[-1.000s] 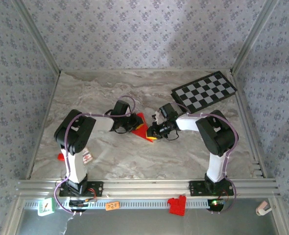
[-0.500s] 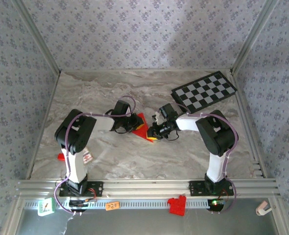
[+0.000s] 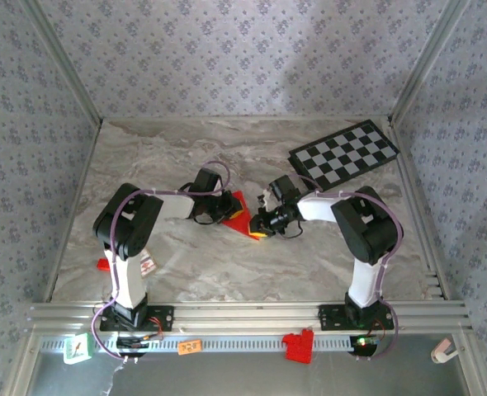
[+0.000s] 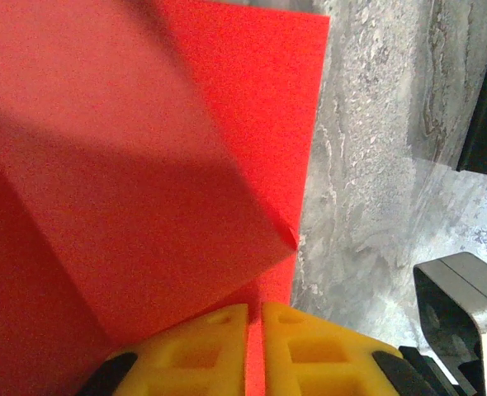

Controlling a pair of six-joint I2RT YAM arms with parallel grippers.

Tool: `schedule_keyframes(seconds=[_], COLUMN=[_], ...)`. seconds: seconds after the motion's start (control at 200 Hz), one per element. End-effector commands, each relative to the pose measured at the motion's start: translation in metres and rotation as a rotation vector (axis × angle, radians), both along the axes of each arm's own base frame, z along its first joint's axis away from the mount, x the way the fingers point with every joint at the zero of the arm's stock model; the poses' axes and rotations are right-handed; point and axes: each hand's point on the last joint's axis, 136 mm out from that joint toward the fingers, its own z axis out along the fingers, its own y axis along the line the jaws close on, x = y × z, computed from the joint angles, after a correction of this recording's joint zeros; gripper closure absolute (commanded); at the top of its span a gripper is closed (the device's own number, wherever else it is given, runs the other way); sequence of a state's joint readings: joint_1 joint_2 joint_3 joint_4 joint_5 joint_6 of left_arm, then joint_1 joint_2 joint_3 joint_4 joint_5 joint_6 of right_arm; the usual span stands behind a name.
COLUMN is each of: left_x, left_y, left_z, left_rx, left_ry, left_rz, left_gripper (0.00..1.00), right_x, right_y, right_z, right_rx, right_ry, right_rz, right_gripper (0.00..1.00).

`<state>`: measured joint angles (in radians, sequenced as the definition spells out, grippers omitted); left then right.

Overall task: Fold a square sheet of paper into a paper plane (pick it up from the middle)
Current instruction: Fourth fold the wing at the center of the table.

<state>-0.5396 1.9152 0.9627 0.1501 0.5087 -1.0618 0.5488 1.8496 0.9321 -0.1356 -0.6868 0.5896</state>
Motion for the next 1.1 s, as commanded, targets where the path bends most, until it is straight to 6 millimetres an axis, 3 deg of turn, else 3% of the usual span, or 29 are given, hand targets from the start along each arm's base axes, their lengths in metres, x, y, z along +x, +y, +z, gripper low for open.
schedule_keyframes(seconds=[0.0,0.19,0.425,0.81,1.094], left_x=[-0.022,-0.021,-0.02,-0.022,-0.027], left_y=[0.024,0.022,0.02,0.018,0.026], left_z=[-0.042,-0.039,-0.038,-0.04,-0.048], left_rx=[0.137,0.129,0.119,0.119,0.175], left_ry=[0.122,0.121,0.121,0.137,0.171], left_rz=[0.015,0.009,0.004,-0.003,0.009], left_gripper=[0.86,0.87,0.86,0.86,0.87], right_x=[-0.029,-0.033,-0.006,0.019,0.012], right_y=[-0.021,-0.025,-0.011,0.013,0.004], right_z=[-0.013,0.0,0.035,0.017,-0.005], right_rx=[-0.093,-0.078,-0.055,-0.104,-0.166], right_ry=[0.096,0.069,-0.096,-0.108,-0.059], right_rz=[0.006,0.011,-0.007,0.001,0.0], right_gripper=[0.84,0.84,0.83,0.85,0.87])
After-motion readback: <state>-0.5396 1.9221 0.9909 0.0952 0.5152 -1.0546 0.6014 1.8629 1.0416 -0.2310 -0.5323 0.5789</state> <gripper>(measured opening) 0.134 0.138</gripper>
